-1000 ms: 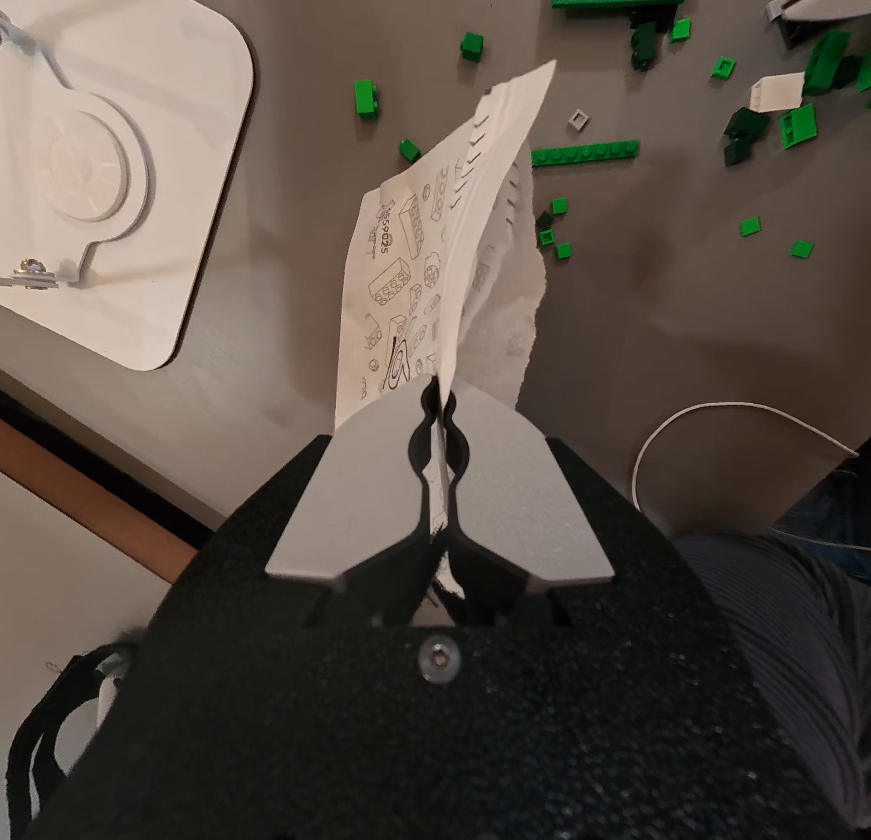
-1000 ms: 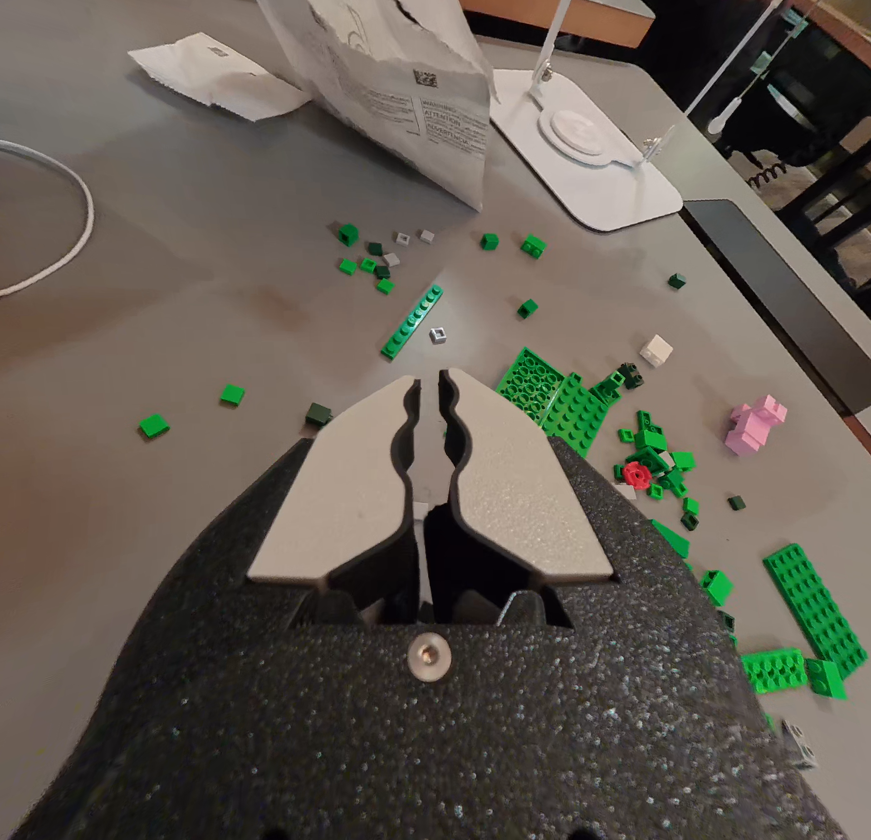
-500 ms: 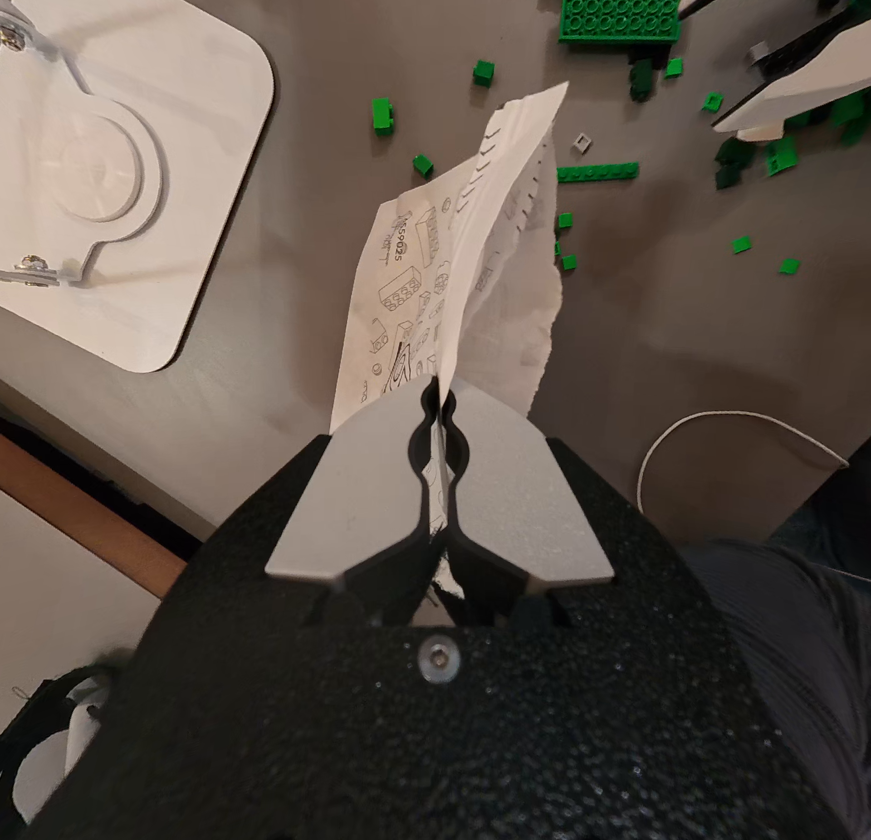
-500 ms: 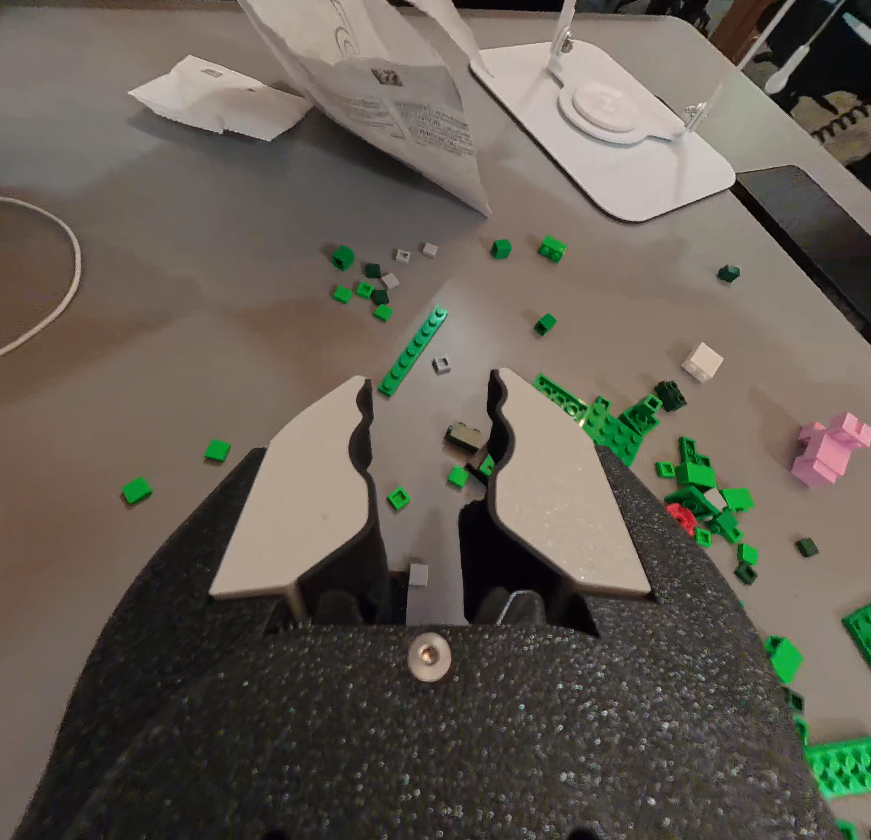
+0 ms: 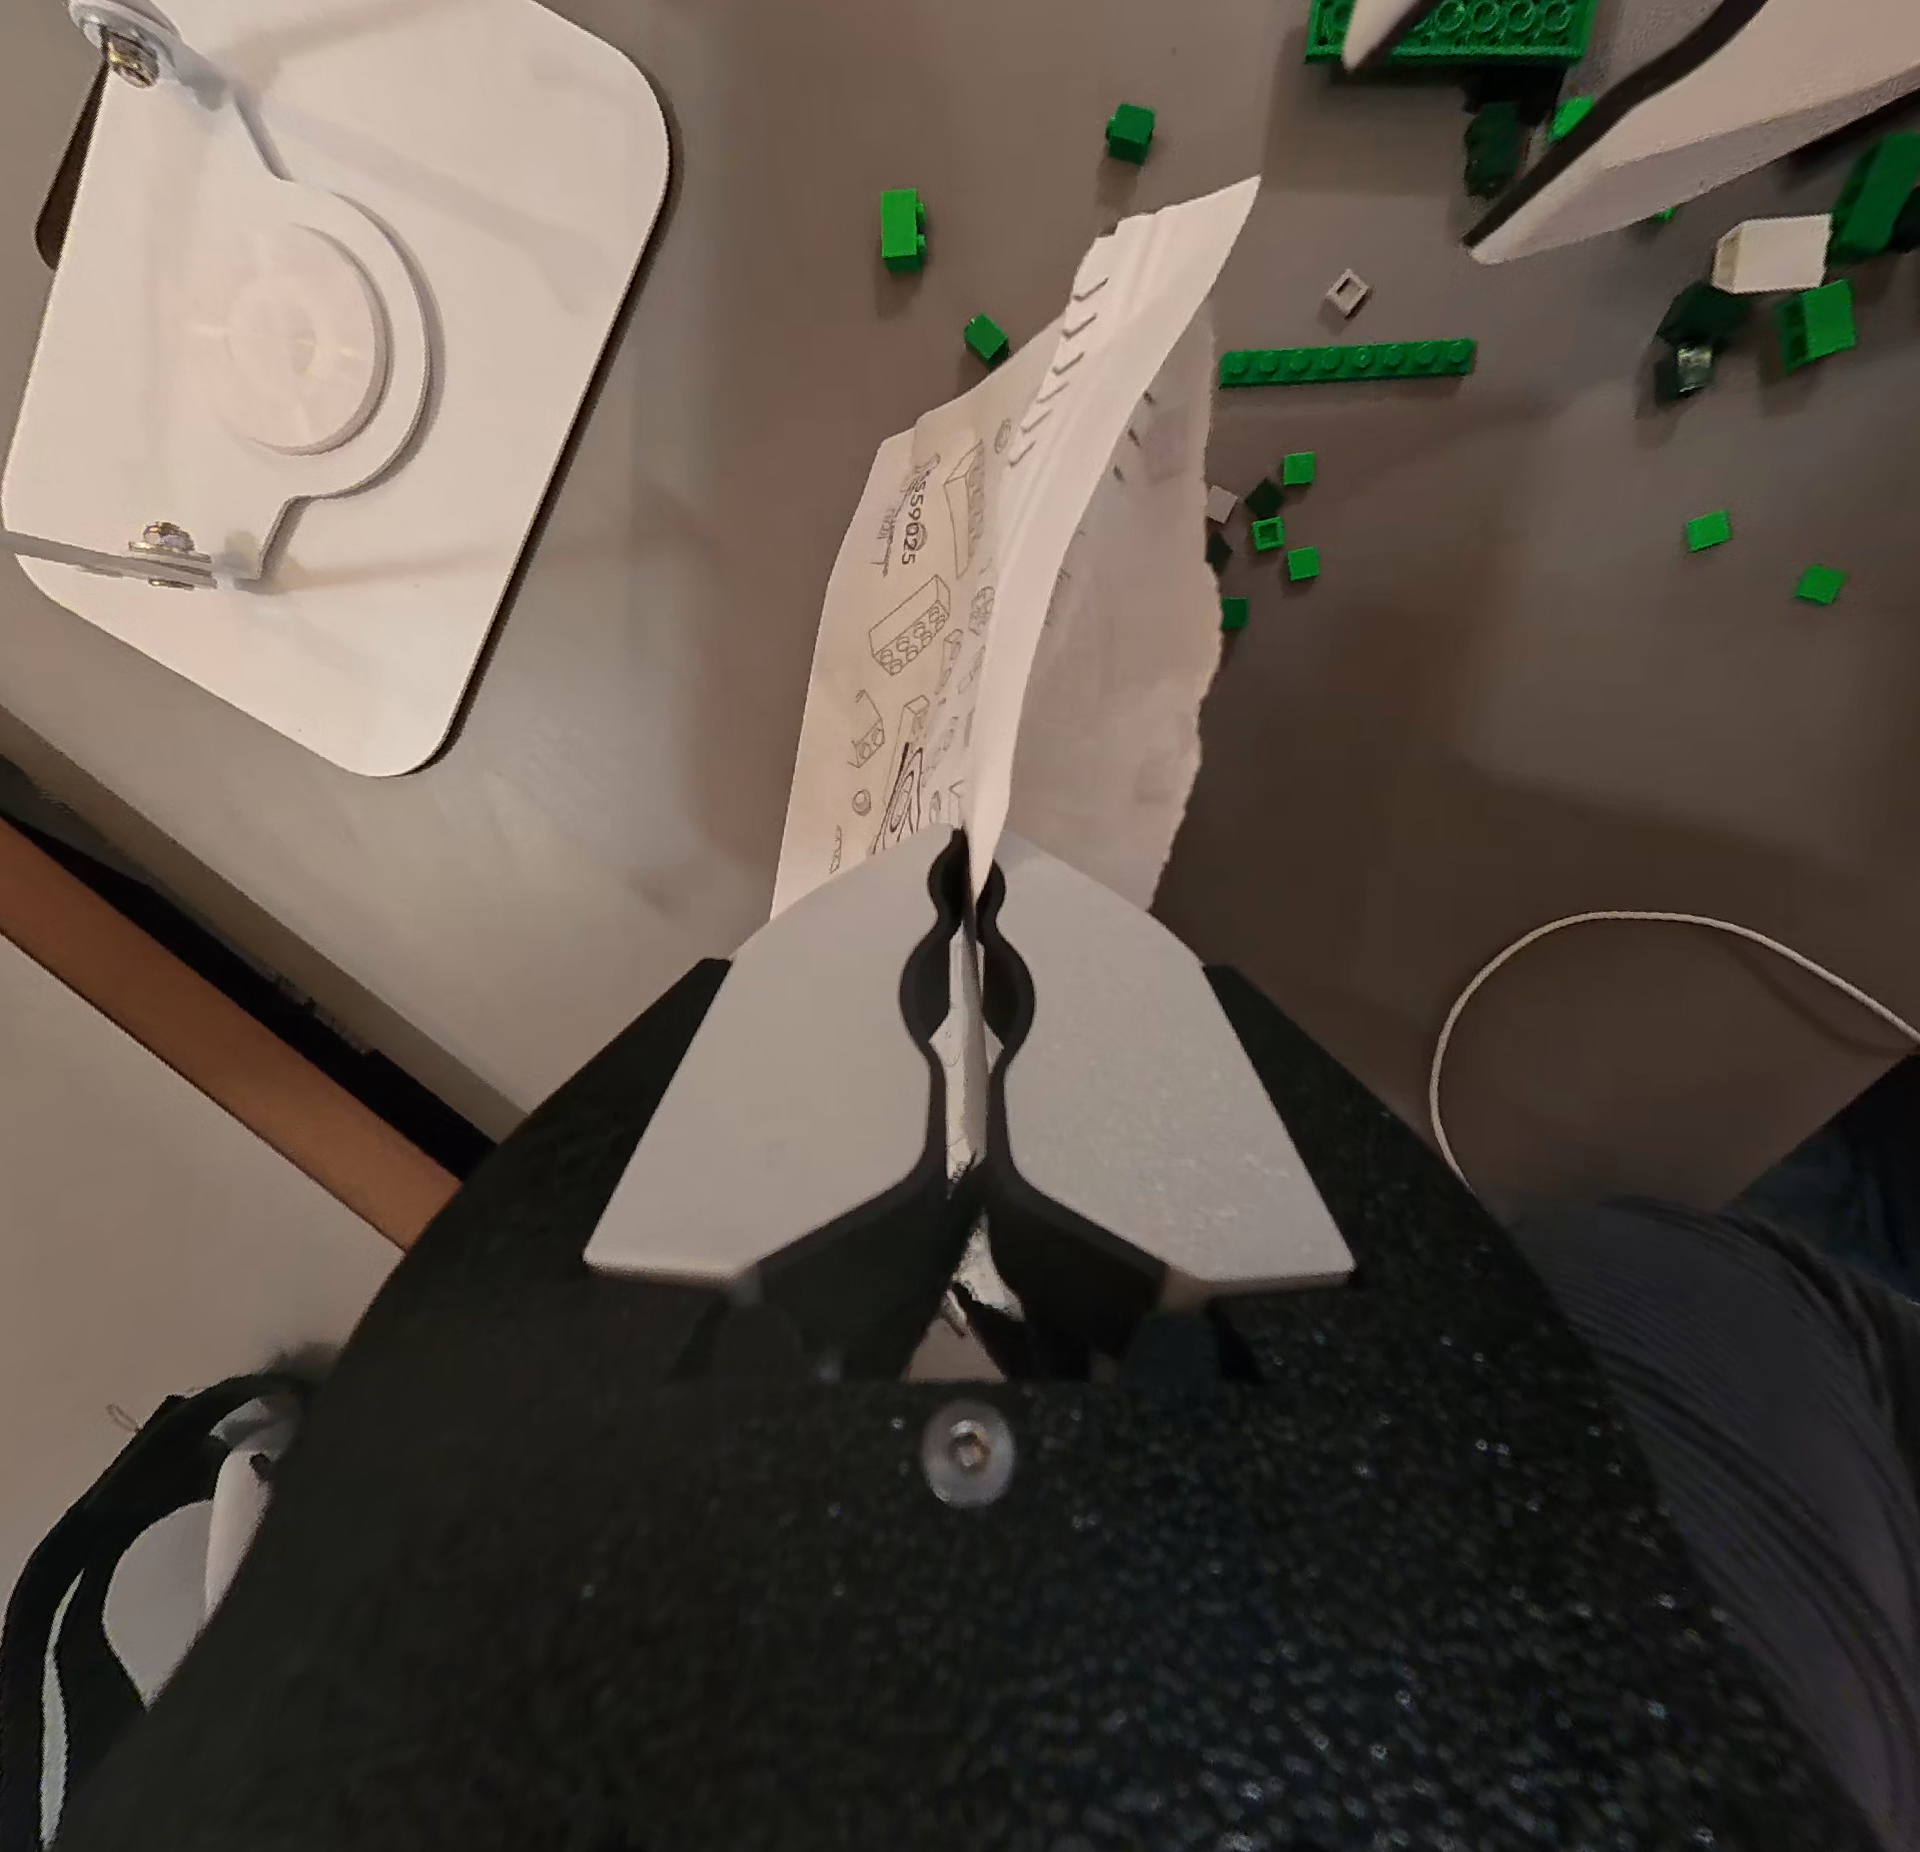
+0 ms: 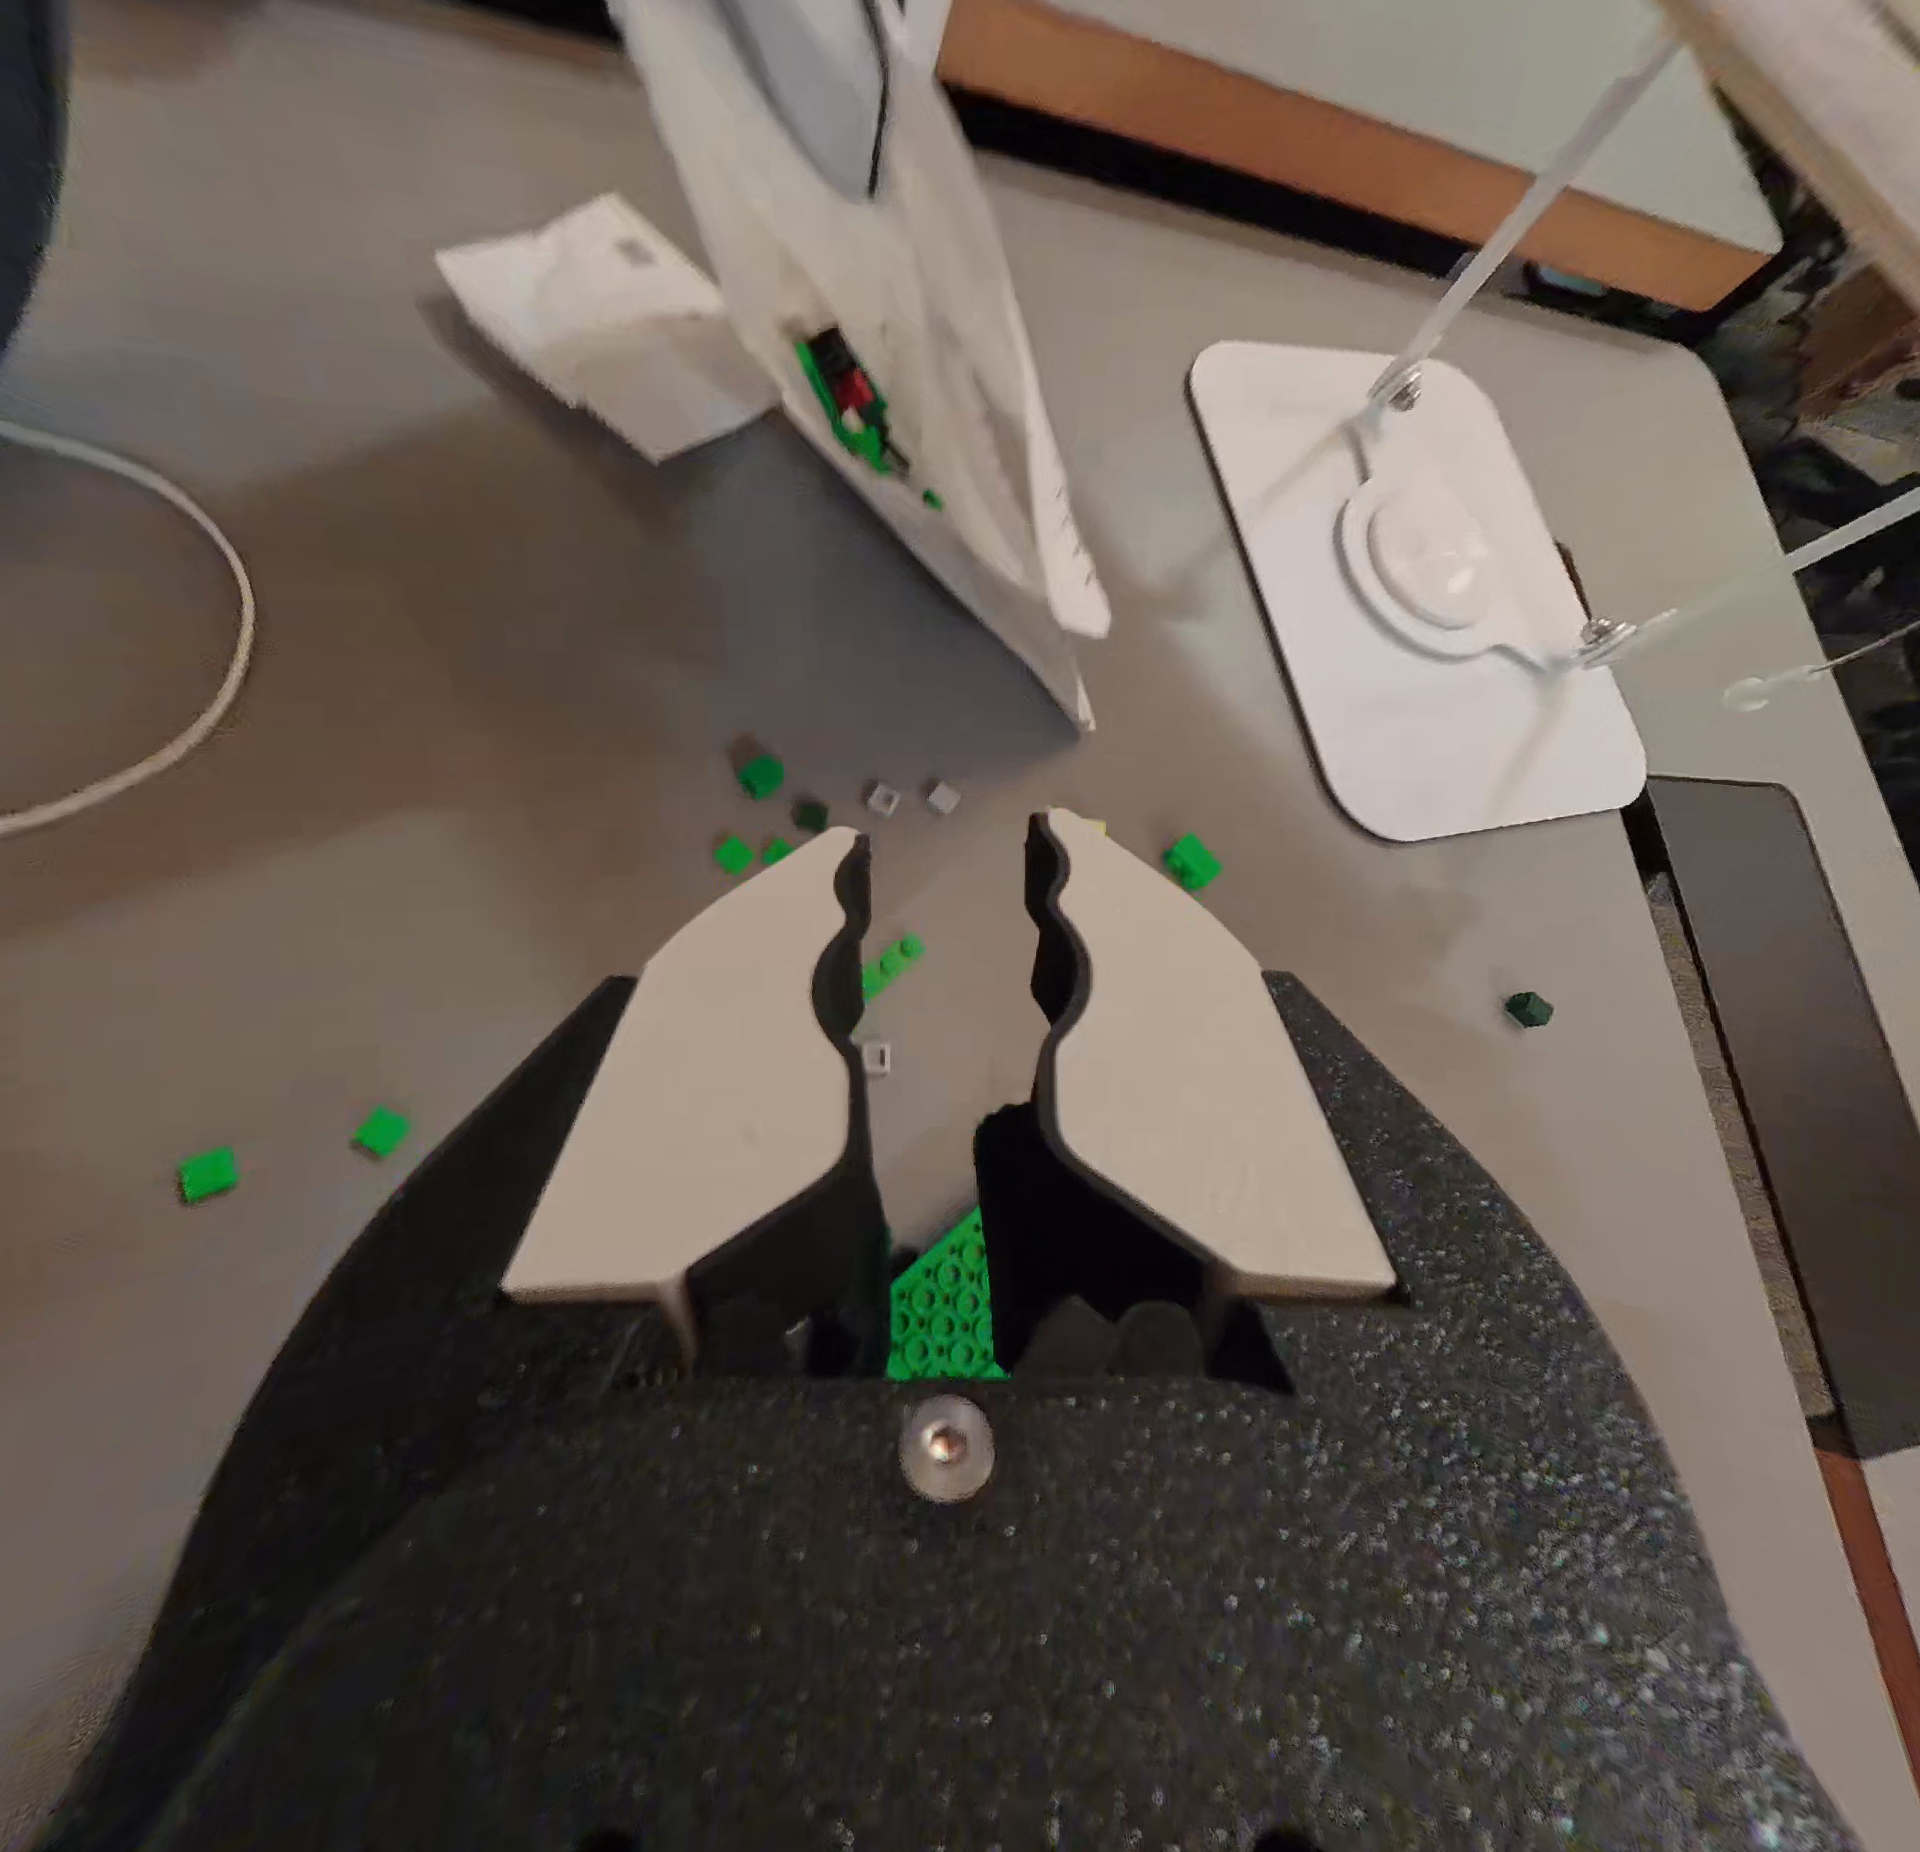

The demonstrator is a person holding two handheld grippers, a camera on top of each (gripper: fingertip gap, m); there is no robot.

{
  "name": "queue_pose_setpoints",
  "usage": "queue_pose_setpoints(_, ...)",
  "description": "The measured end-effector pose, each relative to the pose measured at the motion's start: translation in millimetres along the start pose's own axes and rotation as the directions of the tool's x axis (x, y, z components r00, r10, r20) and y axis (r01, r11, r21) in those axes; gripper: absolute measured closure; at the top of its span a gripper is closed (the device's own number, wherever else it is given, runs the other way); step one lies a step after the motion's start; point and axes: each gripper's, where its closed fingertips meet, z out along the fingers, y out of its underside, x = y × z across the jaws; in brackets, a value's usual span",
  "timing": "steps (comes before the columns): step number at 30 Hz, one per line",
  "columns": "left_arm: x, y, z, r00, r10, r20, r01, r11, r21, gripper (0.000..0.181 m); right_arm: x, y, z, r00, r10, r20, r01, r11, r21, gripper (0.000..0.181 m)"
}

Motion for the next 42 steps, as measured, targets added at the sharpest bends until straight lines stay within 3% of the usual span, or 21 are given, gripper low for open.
queue_pose_setpoints(8,-1,1,0,1.000,-0.007,0.001,0.007,1.000,0.004,0.181,2,17,1,1.000,-0.027,0.004,0.027,0.998,-0.052,0.158)
queue_pose_setpoints(17,2,-1,2,1.000,0.011,-0.015,-0.011,1.000,0.002,0.181,-22,52,29,0.986,-0.001,0.169,0.032,0.983,-0.179,0.158)
queue_pose_setpoints(24,4,-3,4,0.999,0.025,-0.027,-0.025,1.000,0.000,0.181,-38,62,50,0.970,0.027,0.241,0.022,0.980,-0.200,0.168)
queue_pose_setpoints(40,5,-3,4,0.999,0.021,-0.040,-0.021,1.000,0.006,0.181,-43,59,57,0.959,0.074,0.272,-0.025,0.983,-0.181,0.171)
queue_pose_setpoints(42,6,-3,5,0.999,0.023,-0.042,-0.023,1.000,0.006,0.181,-41,52,51,0.964,0.050,0.262,-0.008,0.987,-0.158,0.181)
